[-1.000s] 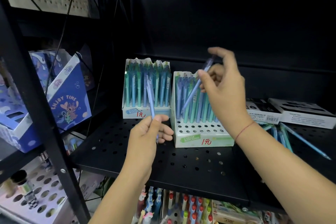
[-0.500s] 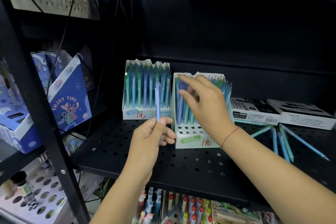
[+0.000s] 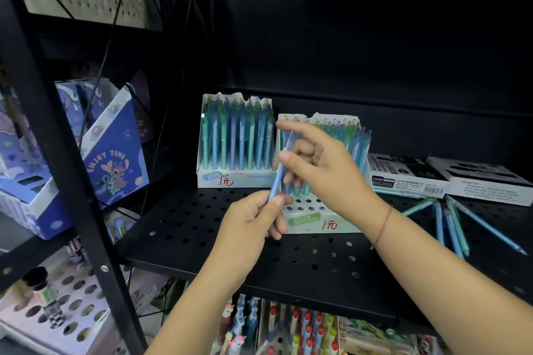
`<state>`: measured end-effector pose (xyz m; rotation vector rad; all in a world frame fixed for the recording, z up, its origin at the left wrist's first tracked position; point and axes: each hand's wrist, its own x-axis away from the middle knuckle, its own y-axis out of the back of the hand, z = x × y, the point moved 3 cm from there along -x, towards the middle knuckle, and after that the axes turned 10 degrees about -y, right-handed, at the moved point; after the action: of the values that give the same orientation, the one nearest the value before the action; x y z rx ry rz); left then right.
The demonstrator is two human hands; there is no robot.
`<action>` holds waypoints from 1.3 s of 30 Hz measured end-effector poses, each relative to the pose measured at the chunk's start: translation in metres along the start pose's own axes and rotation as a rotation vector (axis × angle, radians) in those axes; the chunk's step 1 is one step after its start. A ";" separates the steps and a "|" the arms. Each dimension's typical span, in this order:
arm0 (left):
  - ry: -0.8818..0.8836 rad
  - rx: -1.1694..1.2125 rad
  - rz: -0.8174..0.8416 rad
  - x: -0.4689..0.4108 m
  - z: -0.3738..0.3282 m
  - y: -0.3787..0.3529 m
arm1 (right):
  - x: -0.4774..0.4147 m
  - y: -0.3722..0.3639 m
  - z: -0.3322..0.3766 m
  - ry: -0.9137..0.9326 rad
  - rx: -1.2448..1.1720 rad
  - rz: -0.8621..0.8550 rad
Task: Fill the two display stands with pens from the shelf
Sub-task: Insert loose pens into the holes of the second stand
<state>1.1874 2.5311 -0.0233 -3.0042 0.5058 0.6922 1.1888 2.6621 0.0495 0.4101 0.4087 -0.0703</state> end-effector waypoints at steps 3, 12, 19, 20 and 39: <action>0.000 -0.047 -0.077 -0.001 0.003 0.004 | -0.001 0.009 0.003 -0.005 -0.049 -0.101; 0.084 -0.244 0.062 -0.008 0.014 0.000 | -0.002 0.037 0.007 0.087 0.187 -0.389; 0.067 -0.332 0.108 -0.010 0.022 0.000 | -0.003 0.026 0.002 0.117 0.227 -0.378; 0.064 -0.335 0.109 -0.010 0.022 0.000 | -0.003 0.026 0.002 0.117 0.230 -0.380; 0.074 -0.329 0.094 -0.010 0.023 0.001 | 0.002 0.057 0.002 -0.043 0.334 -0.323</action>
<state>1.1684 2.5352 -0.0394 -3.3420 0.5932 0.7387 1.2002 2.7130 0.0716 0.6672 0.4193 -0.4655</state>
